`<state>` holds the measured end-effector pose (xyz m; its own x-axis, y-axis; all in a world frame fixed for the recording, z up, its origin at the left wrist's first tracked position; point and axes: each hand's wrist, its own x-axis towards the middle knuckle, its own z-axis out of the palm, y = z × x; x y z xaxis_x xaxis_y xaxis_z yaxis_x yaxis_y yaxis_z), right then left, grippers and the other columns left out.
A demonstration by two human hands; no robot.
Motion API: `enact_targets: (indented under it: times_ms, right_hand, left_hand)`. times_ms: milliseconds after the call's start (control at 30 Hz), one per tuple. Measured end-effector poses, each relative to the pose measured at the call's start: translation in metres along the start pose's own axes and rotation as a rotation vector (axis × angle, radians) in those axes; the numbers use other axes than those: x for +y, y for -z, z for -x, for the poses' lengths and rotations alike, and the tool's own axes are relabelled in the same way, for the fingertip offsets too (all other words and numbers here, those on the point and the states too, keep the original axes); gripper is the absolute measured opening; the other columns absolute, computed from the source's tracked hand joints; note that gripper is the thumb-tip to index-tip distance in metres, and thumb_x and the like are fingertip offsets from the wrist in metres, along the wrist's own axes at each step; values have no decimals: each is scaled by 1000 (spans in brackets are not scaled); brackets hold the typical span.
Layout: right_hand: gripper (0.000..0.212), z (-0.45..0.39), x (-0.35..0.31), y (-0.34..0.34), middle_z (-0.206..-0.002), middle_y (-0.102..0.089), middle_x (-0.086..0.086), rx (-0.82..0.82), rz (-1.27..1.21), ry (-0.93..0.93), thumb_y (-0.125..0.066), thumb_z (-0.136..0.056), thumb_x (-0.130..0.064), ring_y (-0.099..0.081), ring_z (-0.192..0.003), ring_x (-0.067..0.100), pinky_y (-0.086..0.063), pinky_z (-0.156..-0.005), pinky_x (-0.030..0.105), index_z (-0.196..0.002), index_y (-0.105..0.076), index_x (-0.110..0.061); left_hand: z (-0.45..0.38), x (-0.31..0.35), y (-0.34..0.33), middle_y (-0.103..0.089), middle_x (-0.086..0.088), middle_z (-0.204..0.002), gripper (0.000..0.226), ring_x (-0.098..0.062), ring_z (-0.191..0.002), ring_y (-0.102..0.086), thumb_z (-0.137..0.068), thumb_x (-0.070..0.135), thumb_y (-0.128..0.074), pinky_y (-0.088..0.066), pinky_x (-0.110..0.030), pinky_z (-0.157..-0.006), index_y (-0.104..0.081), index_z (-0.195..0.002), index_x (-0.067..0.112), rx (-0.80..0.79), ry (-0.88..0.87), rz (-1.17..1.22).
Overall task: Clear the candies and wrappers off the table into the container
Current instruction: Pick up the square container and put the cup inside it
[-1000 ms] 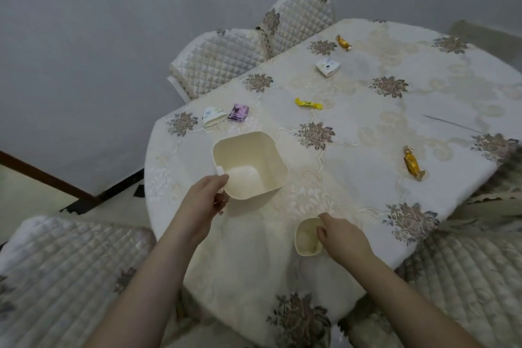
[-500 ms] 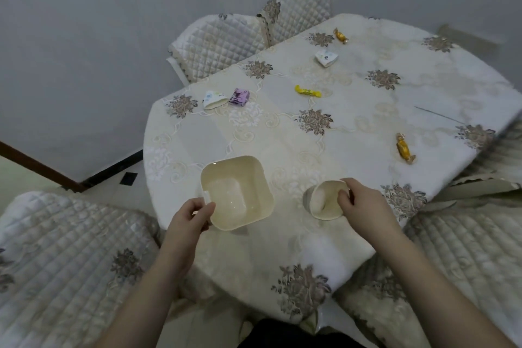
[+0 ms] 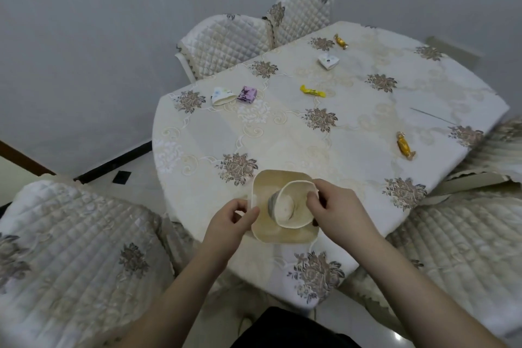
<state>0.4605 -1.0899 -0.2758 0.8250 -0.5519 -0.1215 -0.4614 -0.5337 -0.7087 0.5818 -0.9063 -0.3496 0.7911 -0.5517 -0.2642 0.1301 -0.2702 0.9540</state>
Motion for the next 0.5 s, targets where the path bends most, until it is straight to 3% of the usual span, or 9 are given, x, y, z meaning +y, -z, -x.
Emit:
enact_targets:
  times_ms: [100, 200, 267, 333, 433, 500]
  right_hand:
    - [25, 5, -3, -13, -57, -61, 6, -11, 39, -55, -44, -91, -30, -67, -58, 22, -53, -60, 46, -67, -49, -23]
    - [23, 7, -6, -20, -59, -64, 1, -16, 40, -67, -46, -91, -31, -67, -58, 16, -55, -64, 42, -71, -54, -25]
    - [18, 9, -8, -21, -62, -68, -2, -20, -2, -78, -48, -92, -35, -67, -57, 8, -56, -67, 35, -96, -65, -30]
    - [30, 11, -9, -20, -65, -70, -5, 5, -49, -91, -50, -93, -37, -66, -57, 4, -56, -69, 33, -118, -63, -28]
    - [27, 14, -9, -10, -65, -69, -7, 69, -54, -80, -51, -92, -38, -65, -57, 0, -56, -67, 32, -114, -63, -31]
    - [21, 17, -7, -2, -67, -70, -8, 118, -61, -83, -51, -91, -40, -65, -58, -1, -55, -66, 31, -107, -65, -34]
  left_hand:
    - [3, 0, 2, -58, 11, -55, 32, -6, -54, -49, -77, 44, -66, -39, -17, -55, -66, -85, 13, -26, -30, 11]
    - [5, 0, 5, -56, 10, -56, 33, -7, -54, -47, -79, 39, -65, -39, -17, -56, -65, -87, 7, -38, -46, 33]
    - [6, 0, 7, -55, 10, -55, 34, -7, -54, -47, -79, 40, -65, -38, -18, -56, -64, -87, 7, -47, -47, 24]
    - [6, -2, 10, -54, 6, -58, 37, -9, -56, -46, -77, 44, -65, -38, -22, -57, -64, -86, 9, -57, -37, 19]
    - [6, -2, 14, -54, 3, -62, 43, -11, -58, -46, -72, 51, -65, -39, -27, -60, -63, -84, 10, -92, -20, 53]
    - [4, -3, 15, -53, 8, -58, 33, -8, -55, -44, -75, 46, -65, -38, -25, -59, -61, -78, 13, -113, 3, 99]
